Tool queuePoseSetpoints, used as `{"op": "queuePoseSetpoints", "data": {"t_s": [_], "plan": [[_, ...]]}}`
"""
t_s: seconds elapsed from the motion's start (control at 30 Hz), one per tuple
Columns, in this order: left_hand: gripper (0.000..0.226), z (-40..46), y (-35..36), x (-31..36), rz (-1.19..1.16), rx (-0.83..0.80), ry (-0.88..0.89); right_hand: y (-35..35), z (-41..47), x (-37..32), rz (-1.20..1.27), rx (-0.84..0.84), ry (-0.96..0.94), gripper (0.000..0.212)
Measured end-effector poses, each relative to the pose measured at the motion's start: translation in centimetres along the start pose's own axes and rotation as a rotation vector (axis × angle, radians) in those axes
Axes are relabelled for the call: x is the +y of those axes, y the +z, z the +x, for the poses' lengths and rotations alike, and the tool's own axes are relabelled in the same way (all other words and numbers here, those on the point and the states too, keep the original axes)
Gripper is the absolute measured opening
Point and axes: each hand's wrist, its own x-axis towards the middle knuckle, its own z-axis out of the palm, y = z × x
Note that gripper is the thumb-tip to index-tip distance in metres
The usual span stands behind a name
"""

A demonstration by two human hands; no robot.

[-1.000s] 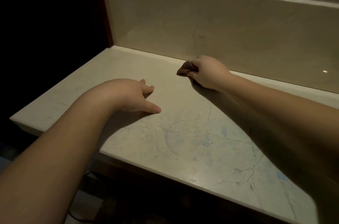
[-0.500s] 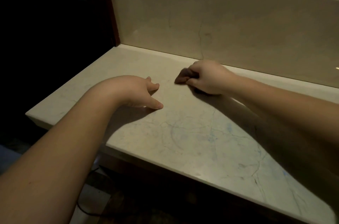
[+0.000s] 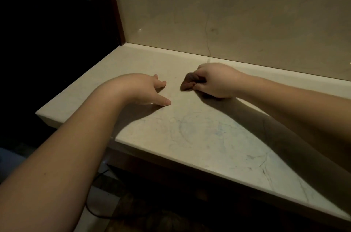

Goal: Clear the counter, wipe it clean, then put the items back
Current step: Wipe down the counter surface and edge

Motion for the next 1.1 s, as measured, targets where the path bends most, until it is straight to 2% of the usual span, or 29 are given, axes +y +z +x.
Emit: {"op": "queuePoseSetpoints", "data": {"t_s": [0.13,0.23,0.37,0.43,0.53,0.67,0.73,0.83,0.97,1.1], "plan": [[0.077,-0.1,-0.1,-0.1,0.020,0.011,0.024,0.0,-5.8,-4.3,0.120,-0.080,-0.319,0.016],[0.077,-0.1,0.1,0.0,0.042,0.015,0.028,-0.2,-5.4,-3.5,0.099,-0.135,-0.277,0.021],[0.075,-0.2,0.2,-0.1,0.016,0.030,0.021,-0.3,-1.4,-1.0,0.035,-0.039,-0.009,0.020],[0.076,-0.2,0.3,-0.2,0.018,0.034,0.027,0.0,-0.5,-0.7,-0.001,-0.016,0.037,0.020],[0.075,-0.1,0.3,-0.3,0.025,0.041,0.040,0.1,-1.7,-2.3,0.054,-0.010,0.030,0.017],[0.075,-0.2,0.4,-0.4,0.047,0.049,0.075,-0.2,-7.2,-6.4,0.115,-0.092,-0.200,0.017],[0.074,-0.2,0.4,-0.5,0.054,0.049,0.082,-0.2,-9.3,-7.7,0.113,-0.122,-0.227,0.016],[0.075,-0.1,0.3,-0.5,0.058,0.035,0.087,-0.8,-8.3,-7.3,0.060,-0.165,-0.087,0.018],[0.075,-0.3,0.2,-0.7,0.050,0.029,0.104,-1.0,-3.8,-4.8,-0.074,-0.092,0.215,0.015],[0.077,0.2,0.5,-1.1,0.041,0.028,0.109,-0.2,-4.8,-6.4,-0.062,-0.038,0.244,0.021]]}}
